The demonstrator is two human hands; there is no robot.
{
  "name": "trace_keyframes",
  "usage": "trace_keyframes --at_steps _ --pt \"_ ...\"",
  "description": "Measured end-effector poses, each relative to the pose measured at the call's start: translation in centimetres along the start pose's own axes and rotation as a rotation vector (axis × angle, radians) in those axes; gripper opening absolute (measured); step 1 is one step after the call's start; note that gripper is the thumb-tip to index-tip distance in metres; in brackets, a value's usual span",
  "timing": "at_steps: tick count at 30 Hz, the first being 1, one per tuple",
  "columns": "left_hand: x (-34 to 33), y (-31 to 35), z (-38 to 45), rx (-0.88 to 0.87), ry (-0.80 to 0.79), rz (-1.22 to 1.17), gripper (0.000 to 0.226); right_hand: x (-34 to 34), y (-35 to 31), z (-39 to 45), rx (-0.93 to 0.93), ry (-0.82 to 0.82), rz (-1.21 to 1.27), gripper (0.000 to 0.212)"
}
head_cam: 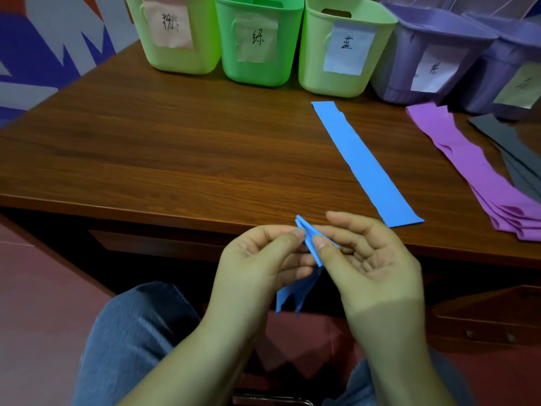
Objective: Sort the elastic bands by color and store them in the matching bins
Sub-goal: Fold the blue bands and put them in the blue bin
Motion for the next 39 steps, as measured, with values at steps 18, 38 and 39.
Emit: trace_keyframes --at_steps 18,38,39 --pt "-0.28 0.77 0.18 0.002 -0.020 -0.015 0.032 0.17 -0.19 -0.14 0.013 -0.018 0.019 0.027" --pt "-0.42 0.87 0.75 0.032 -0.009 -0.034 0.006 0.10 -0.60 -0.29 0.014 -0.179 0.030 0.029" --pt "-0.48 0.91 0.76 0.032 -0.010 -0.031 0.007 0.10 -0.68 -0.28 0.026 -0.191 0.025 0.029"
Point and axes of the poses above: each hand's wrist, its own z-axis towards the middle knuckle, its own x-axis out of the back of the hand, y = z × x, the point moved 6 cm from there along z, towards the middle knuckle, and after that the axes turned 15 degrees about z, right-handed, at the moved point
